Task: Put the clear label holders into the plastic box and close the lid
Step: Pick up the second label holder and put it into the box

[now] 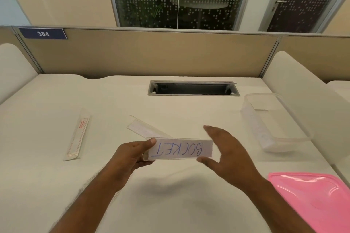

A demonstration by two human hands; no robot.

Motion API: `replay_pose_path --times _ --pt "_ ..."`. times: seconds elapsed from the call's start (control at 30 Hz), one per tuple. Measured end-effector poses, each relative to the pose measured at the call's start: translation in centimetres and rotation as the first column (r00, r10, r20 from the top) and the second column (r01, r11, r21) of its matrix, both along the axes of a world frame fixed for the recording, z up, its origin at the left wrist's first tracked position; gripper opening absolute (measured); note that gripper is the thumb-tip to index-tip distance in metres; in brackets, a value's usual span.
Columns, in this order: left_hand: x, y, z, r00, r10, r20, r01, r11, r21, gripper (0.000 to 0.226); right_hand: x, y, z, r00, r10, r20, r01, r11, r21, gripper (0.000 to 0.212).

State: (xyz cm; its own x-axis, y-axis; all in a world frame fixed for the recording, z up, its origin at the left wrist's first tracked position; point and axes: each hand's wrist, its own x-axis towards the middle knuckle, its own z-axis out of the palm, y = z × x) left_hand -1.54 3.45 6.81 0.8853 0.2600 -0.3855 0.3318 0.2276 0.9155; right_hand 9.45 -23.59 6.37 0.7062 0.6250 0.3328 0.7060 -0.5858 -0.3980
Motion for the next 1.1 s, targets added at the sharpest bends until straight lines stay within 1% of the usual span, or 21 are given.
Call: replay_pose_path --times 0.07,0.13,0.2,0.23,0.27,0.3,0.33,0.4,0.43,0.5,0.53,0.57,0.6,0.67,0.73,0.77,0.83,0.93,1.03,1.1 --pt "0.5 -0.2 0.9 0.998 -0.061 0.009 0.061 0.996 0.064 0.05 -0.3 1.5 0.4 0.994 0.088 0.072 -0.079 0.989 -0.125 0.088" --pt "1.2 -0.4 1.8 0.995 -0.097 0.019 0.094 0.988 0.126 0.051 -0.6 2.8 0.5 0.984 0.122 0.127 -0.1 0.981 -0.168 0.088" --pt "1.8 -0.5 2.6 0.995 -0.092 0.023 0.086 0.977 0.197 0.051 -0.9 3.7 0.3 0.967 0.116 0.229 -0.086 0.987 -0.139 0.08" --pt "2.1 -0.6 3.0 0.996 -0.086 0.027 0.078 0.971 0.227 0.051 -1.0 4.0 0.2 0.963 0.095 0.253 -0.068 0.991 -0.114 0.075" --pt "2.4 -0.7 3.3 0.996 -0.084 0.043 0.071 0.966 0.247 0.051 -1.0 4.4 0.0 0.968 0.065 0.242 -0.045 0.995 -0.085 0.071" --pt "2.6 -0.9 3.6 0.994 -0.079 0.074 0.059 0.967 0.246 0.053 -1.1 4.7 0.0 0.981 0.024 0.193 -0.015 0.999 -0.046 0.068" --pt "2.9 -1.1 3.8 0.992 -0.061 0.115 0.034 0.974 0.225 0.055 -1.1 5.0 -0.1 0.994 -0.026 0.107 0.025 1.0 0.006 0.065" --pt "3.2 -1.8 3.8 0.982 0.023 0.189 -0.055 0.984 0.167 0.057 -1.4 5.6 0.2 0.984 -0.129 -0.126 0.145 0.981 0.128 0.051" --pt "3.3 -2.2 3.5 0.972 0.074 0.221 -0.111 0.981 0.16 0.054 -1.5 5.9 0.3 0.957 -0.157 -0.242 0.207 0.959 0.195 0.043" --pt "2.9 -3.3 2.4 0.943 0.14 0.302 -0.209 0.956 0.208 0.045 -1.4 6.3 0.3 0.876 -0.171 -0.45 0.337 0.886 0.319 0.038" --pt "2.5 -3.9 1.5 0.931 0.132 0.341 -0.234 0.931 0.279 0.045 -1.4 6.4 0.4 0.831 -0.169 -0.53 0.401 0.843 0.36 0.037" --pt "1.9 -4.5 0.4 0.925 0.089 0.369 -0.237 0.894 0.38 0.048 -1.3 6.7 0.5 0.783 -0.16 -0.601 0.459 0.8 0.386 0.035" --pt "1.2 -5.1 -0.7 0.925 0.021 0.38 -0.224 0.838 0.498 0.052 -1.2 6.9 0.6 0.726 -0.135 -0.674 0.514 0.758 0.402 0.034" --pt "0.2 -6.7 -2.8 0.927 -0.119 0.356 -0.187 0.677 0.712 0.065 -1.3 7.4 0.8 0.591 -0.049 -0.805 0.607 0.684 0.404 0.034" --pt "-0.3 -8.0 -4.0 0.927 -0.181 0.328 -0.194 0.516 0.834 0.079 -1.6 7.7 1.2 0.479 0.032 -0.877 0.664 0.641 0.385 0.036" --pt "-0.3 -8.5 -4.3 0.924 -0.184 0.336 -0.22 0.463 0.859 0.084 -1.7 7.9 1.3 0.44 0.06 -0.896 0.682 0.628 0.376 0.037" --pt "-0.1 -8.7 -4.2 0.909 -0.183 0.374 -0.28 0.395 0.875 0.087 -2.1 8.0 1.6 0.384 0.095 -0.919 0.71 0.606 0.359 0.037" --pt "0.3 -8.3 -4.0 0.875 -0.194 0.443 -0.379 0.294 0.877 0.079 -2.5 8.1 1.9 0.327 0.114 -0.938 0.73 0.599 0.328 0.046" --pt "0.5 -7.9 -3.7 0.841 -0.193 0.506 -0.453 0.263 0.852 0.066 -2.7 8.0 2.1 0.304 0.157 -0.94 0.726 0.601 0.335 0.053" --pt "0.6 -7.4 -3.5 0.85 -0.187 0.493 -0.437 0.274 0.857 0.064 -2.9 7.8 2.1 0.302 0.193 -0.933 0.704 0.615 0.355 0.051"
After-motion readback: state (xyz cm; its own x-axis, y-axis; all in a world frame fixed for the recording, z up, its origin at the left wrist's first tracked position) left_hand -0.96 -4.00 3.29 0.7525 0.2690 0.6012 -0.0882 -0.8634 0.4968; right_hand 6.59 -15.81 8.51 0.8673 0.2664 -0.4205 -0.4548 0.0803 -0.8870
